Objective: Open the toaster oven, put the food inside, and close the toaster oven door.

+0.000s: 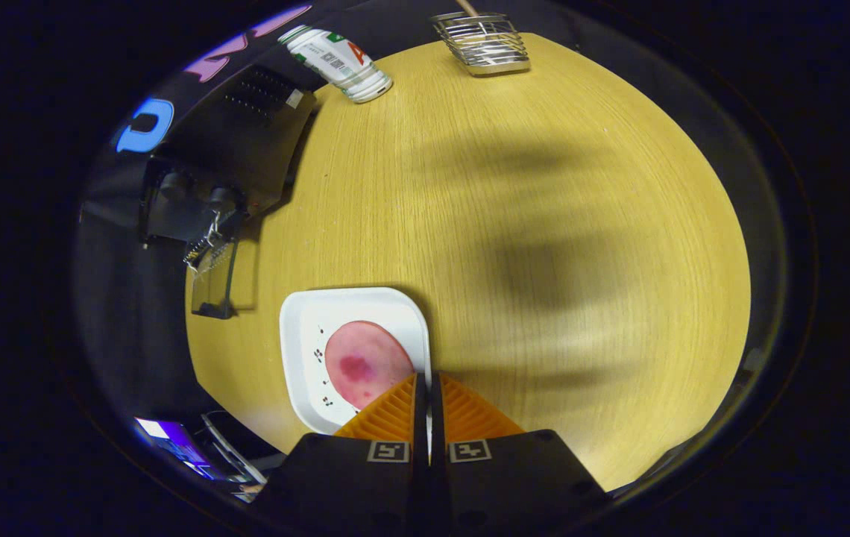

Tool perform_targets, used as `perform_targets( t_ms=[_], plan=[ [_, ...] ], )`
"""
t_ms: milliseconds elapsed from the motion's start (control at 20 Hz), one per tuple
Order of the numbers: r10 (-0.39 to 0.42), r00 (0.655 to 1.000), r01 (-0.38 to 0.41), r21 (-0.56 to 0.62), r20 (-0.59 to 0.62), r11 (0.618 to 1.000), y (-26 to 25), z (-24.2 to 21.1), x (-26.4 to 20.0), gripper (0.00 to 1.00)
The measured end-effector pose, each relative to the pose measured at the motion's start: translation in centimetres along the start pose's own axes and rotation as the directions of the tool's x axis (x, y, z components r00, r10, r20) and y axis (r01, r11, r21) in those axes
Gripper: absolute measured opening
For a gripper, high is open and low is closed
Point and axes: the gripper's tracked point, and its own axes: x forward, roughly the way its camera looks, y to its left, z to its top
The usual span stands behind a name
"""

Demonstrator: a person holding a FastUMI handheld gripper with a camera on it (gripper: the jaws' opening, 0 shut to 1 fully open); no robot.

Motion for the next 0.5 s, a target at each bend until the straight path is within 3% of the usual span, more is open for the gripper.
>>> perform_targets(
  t_ms=[150, 500],
  plan=[
    [0.084, 0.996, -0.088, 0.114, 0.038, 0.990, 0.9, -0.7, 0.2, 0.05],
    [0.156, 0.976, -0.195, 0.292, 0.151, 0.936, 3.2, -2.4, -0.2, 0.05]
  ],
)
